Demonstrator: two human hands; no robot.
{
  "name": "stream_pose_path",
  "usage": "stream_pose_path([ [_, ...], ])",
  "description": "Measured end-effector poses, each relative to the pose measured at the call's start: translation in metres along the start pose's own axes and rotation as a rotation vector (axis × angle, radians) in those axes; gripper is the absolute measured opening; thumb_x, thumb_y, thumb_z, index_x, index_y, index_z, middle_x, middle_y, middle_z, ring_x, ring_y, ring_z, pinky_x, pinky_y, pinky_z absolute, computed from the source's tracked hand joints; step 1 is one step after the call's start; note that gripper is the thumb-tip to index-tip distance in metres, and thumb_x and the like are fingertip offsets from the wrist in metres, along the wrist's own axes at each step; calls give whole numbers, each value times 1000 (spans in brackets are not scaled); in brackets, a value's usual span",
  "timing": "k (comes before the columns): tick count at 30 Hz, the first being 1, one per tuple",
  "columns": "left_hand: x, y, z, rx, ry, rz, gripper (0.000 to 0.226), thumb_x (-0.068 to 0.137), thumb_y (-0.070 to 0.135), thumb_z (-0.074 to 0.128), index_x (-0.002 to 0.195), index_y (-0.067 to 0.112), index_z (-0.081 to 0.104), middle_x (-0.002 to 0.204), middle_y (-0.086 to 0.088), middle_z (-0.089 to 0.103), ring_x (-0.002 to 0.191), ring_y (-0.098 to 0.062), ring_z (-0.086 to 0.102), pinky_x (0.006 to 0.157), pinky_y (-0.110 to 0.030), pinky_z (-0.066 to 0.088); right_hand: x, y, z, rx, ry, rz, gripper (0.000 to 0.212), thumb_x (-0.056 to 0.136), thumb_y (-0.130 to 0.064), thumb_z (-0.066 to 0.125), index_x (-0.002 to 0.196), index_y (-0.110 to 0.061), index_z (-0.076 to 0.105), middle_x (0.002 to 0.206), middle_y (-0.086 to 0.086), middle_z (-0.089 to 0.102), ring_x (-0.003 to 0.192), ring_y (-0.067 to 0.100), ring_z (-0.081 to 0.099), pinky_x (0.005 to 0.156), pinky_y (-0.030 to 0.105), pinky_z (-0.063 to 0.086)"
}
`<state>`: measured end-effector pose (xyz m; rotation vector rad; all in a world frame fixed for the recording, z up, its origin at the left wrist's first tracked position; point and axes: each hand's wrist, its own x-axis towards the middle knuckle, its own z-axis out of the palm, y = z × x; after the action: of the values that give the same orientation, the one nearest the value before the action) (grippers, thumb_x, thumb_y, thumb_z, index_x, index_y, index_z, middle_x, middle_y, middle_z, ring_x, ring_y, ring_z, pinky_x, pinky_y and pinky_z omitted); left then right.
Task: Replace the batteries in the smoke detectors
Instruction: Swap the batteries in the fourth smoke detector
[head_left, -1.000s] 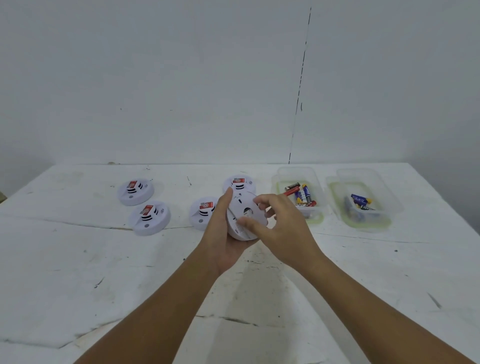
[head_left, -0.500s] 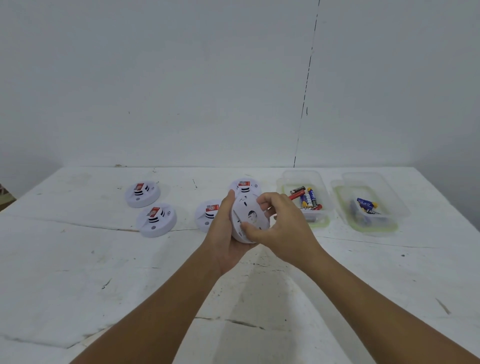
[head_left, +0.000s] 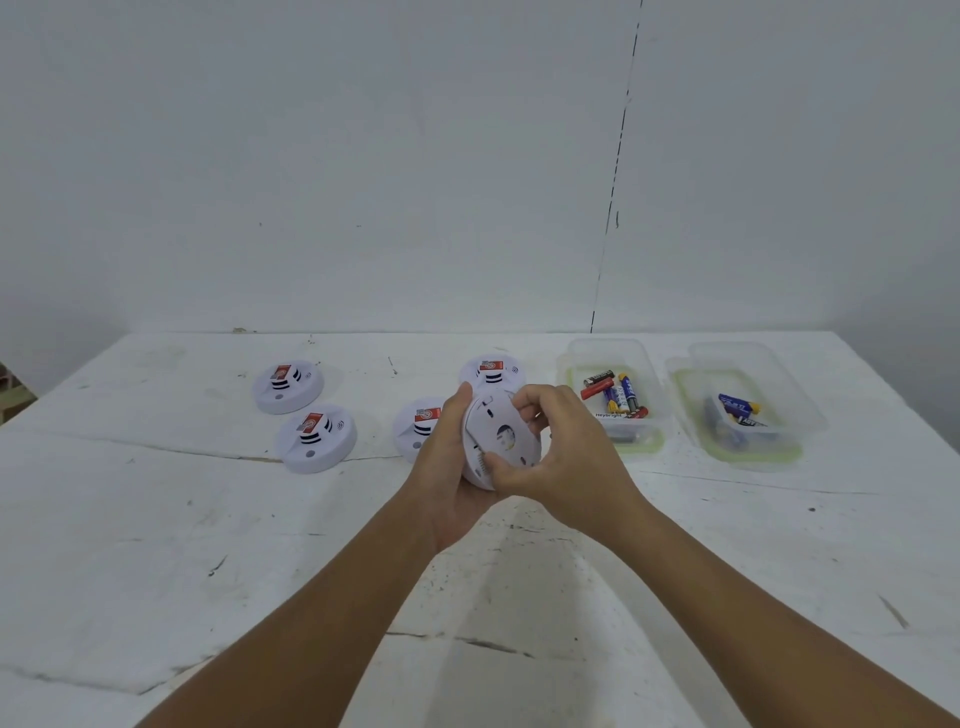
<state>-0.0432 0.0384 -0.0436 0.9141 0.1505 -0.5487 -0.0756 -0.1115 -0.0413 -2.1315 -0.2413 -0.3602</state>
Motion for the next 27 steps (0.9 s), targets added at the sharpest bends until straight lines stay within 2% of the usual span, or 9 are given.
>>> stream_pose_path([
  [5, 0, -2, 1, 4, 8, -1, 61, 103, 59, 44, 145, 17, 59, 139, -17, 66, 133, -33, 60, 92, -45, 59, -2, 2, 3, 27, 25, 26, 56, 71, -39, 89, 113, -29, 54, 107, -13, 54, 99, 4, 55, 78, 24, 53],
  [9, 3, 0, -1, -53, 45, 50, 65, 102, 60, 45, 145, 12, 57, 136, -21, 66, 128, -38, 63, 105, -53, 51, -6, 9, 4, -7, 64, -9, 62, 69, -45, 86, 116, -29, 50, 109, -13, 50, 101, 8, 51, 77, 22, 50],
  [13, 6, 11, -5, -14, 95, 111, 60, 103, 59, 44, 138, 15, 64, 129, -15, 72, 123, -34, 65, 97, -50, 54, -12, 17, 1, 10, 45, 46, 63, 64, -48, 78, 118, -27, 52, 110, -11, 50, 98, 6, 52, 74, 18, 49],
  [17, 11, 14, -9, 6, 133, 161, 55, 103, 56, 47, 137, 18, 66, 129, -13, 72, 123, -34, 65, 100, -51, 54, -17, 32, 2, -79, 9, 134, 61, 69, -43, 83, 117, -28, 50, 112, -13, 44, 98, 6, 51, 71, 18, 50],
  [20, 12, 14, -13, -34, 132, 183, 52, 102, 54, 50, 134, 17, 68, 126, -13, 73, 111, -33, 66, 96, -50, 56, -22, 45, 2, -180, -73, 203, 59, 67, -50, 77, 114, -28, 50, 110, -12, 48, 101, 13, 50, 77, 26, 49],
  [24, 14, 11, -18, -91, 104, 170, 45, 101, 50, 54, 125, 16, 72, 118, -13, 74, 106, -33, 63, 102, -51, 51, -30, 54, 2, -380, -245, 237, 63, 78, -50, 77, 129, -23, 51, 116, -8, 46, 111, 16, 43, 91, 29, 45],
  [27, 13, 9, -17, -104, 72, 158, 40, 100, 46, 54, 122, 18, 72, 116, -12, 74, 105, -32, 62, 104, -50, 49, -30, 54, 2, -451, -293, 217, 68, 81, -52, 75, 137, -22, 51, 124, -6, 44, 118, 17, 41, 100, 32, 45],
])
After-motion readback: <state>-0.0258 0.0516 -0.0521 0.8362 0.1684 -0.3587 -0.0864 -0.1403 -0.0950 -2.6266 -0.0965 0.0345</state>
